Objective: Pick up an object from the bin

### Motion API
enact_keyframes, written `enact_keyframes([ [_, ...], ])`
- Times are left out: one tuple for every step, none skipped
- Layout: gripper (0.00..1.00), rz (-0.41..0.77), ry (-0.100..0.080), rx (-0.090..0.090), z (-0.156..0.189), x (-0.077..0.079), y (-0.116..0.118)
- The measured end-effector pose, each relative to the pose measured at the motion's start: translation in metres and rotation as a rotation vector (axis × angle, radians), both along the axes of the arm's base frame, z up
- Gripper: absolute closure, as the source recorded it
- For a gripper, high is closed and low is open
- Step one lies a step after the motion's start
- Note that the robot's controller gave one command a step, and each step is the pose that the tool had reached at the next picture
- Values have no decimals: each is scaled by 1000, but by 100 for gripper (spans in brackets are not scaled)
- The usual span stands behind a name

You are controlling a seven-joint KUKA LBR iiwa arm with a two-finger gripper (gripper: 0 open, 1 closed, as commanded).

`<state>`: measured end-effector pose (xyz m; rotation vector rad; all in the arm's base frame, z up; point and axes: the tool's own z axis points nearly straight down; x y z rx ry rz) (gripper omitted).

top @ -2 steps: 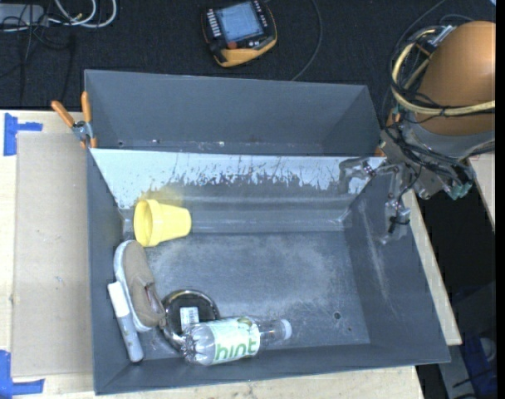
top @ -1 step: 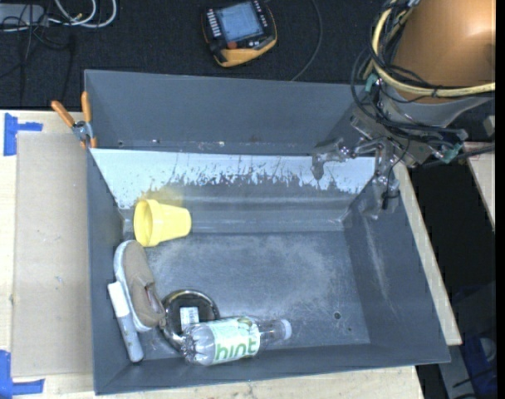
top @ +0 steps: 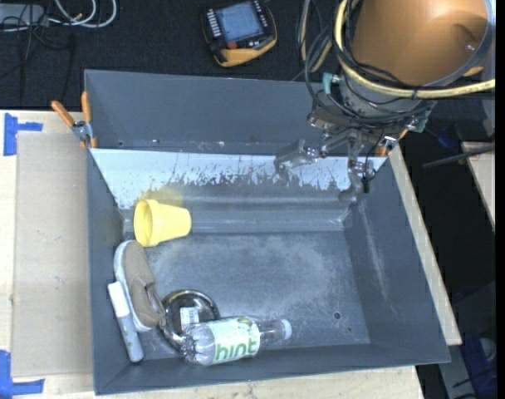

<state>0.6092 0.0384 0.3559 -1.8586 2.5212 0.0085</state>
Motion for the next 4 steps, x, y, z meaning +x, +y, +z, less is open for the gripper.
enact_keyframes([
  [0,226,5,3,-120,-3,65],
  [0,628,-4,3,-45,-15,38],
  [0,756,2,10,-119,-3,89],
  [0,671,10,16,-172,-12,163],
])
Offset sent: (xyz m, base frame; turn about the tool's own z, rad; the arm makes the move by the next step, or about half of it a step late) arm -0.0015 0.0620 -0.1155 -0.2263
